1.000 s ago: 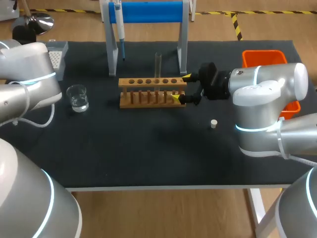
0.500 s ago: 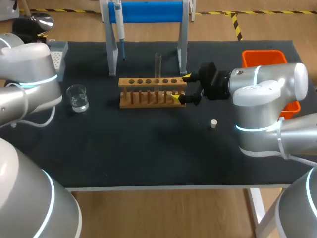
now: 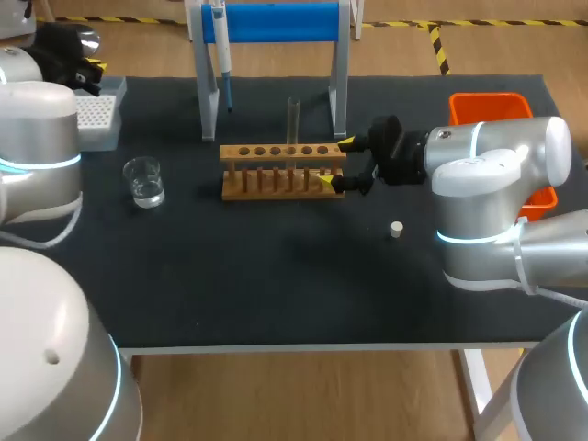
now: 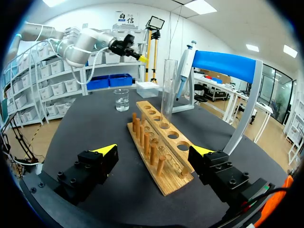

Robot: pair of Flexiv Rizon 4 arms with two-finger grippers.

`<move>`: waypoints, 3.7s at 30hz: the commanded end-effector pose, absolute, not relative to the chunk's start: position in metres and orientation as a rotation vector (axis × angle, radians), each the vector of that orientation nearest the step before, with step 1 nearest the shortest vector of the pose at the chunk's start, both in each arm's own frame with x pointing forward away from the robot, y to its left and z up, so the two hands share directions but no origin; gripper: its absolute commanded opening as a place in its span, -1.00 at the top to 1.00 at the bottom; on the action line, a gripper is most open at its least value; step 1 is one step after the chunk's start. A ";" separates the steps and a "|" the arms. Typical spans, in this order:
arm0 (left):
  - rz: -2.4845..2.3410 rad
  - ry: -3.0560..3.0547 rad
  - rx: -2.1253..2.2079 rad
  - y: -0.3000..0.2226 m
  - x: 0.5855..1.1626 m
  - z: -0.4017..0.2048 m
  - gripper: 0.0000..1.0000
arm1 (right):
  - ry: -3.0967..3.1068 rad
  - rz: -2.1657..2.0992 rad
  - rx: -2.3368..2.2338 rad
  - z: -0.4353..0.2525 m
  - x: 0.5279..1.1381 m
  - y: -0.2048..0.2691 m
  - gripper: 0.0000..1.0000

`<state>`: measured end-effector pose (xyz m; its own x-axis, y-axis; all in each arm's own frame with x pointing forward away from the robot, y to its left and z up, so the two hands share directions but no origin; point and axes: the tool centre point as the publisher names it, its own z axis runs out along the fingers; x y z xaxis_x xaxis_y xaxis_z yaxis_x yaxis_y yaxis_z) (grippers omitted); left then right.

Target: Invert the test tube, pick up the pipette, mount the tip to pipette, aspirate from beaker and dispense into the tube, eject the tip, return the pipette, and cap with the stopper.

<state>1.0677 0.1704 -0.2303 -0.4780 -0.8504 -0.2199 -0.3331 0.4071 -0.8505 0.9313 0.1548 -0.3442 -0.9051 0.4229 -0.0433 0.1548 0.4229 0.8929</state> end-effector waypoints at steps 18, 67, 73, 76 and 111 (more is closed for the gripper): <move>-1.049 2.280 -0.846 0.135 1.003 -0.198 1.00 | 2.419 1.477 0.502 -0.344 0.931 0.154 -1.00; -1.410 2.634 -0.282 -0.167 0.851 -0.159 1.00 | 2.419 1.477 0.502 -0.344 0.931 0.154 -1.00; -1.423 2.626 -0.288 -0.179 0.850 -0.159 1.00 | 2.419 1.477 0.502 -0.344 0.931 0.154 -1.00; -1.413 2.626 -0.287 -0.180 0.850 -0.158 1.00 | 2.419 1.477 0.502 -0.344 0.931 0.154 -1.00; -1.413 2.626 -0.287 -0.180 0.850 -0.158 1.00 | 2.339 1.731 0.279 -0.289 0.898 0.092 -1.00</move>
